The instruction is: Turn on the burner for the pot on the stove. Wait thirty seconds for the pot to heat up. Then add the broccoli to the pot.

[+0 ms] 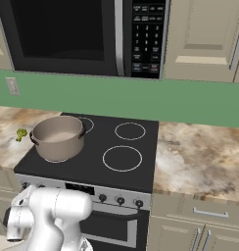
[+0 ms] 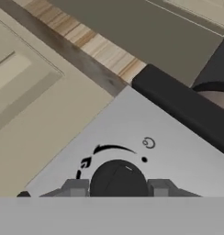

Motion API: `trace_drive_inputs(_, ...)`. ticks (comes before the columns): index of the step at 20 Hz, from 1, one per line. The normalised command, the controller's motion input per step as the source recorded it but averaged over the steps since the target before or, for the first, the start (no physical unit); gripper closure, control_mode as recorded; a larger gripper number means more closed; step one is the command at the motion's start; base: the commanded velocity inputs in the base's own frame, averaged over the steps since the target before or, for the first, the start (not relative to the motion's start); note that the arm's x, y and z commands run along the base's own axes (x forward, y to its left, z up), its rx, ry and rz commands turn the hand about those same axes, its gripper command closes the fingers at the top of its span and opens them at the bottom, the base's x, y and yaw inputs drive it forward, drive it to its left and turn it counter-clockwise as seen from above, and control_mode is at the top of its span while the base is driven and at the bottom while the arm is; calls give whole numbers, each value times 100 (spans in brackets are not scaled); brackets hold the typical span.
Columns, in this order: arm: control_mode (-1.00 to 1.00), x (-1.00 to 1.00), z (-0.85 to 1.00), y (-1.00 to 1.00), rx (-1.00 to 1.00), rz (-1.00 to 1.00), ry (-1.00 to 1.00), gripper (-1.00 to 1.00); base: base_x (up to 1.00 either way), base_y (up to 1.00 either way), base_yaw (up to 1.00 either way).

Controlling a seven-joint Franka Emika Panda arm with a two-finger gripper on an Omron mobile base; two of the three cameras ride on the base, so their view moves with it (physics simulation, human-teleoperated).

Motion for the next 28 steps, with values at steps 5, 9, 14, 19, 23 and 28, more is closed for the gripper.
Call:
trace_drive_inputs(5,-100,0,0,1,-11,40,-4,100,0,0,0)
trace_drive_inputs(9,-100,0,0,0,-6,40,-4,100,0,0,0)
trace_drive_inputs(14,-100,-1,9,-2,-2,40,-1,100,0,0,0)
trace_drive_inputs(19,-100,-81,77,-27,0,-4,0,100,0,0,0)
trace_drive_inputs(23,-100,-95,79,-52,1,-9,0,100,0,0,0)
trace_drive_inputs(28,-100,-10,7,-4,0,-1,-3,100,0,0,0)
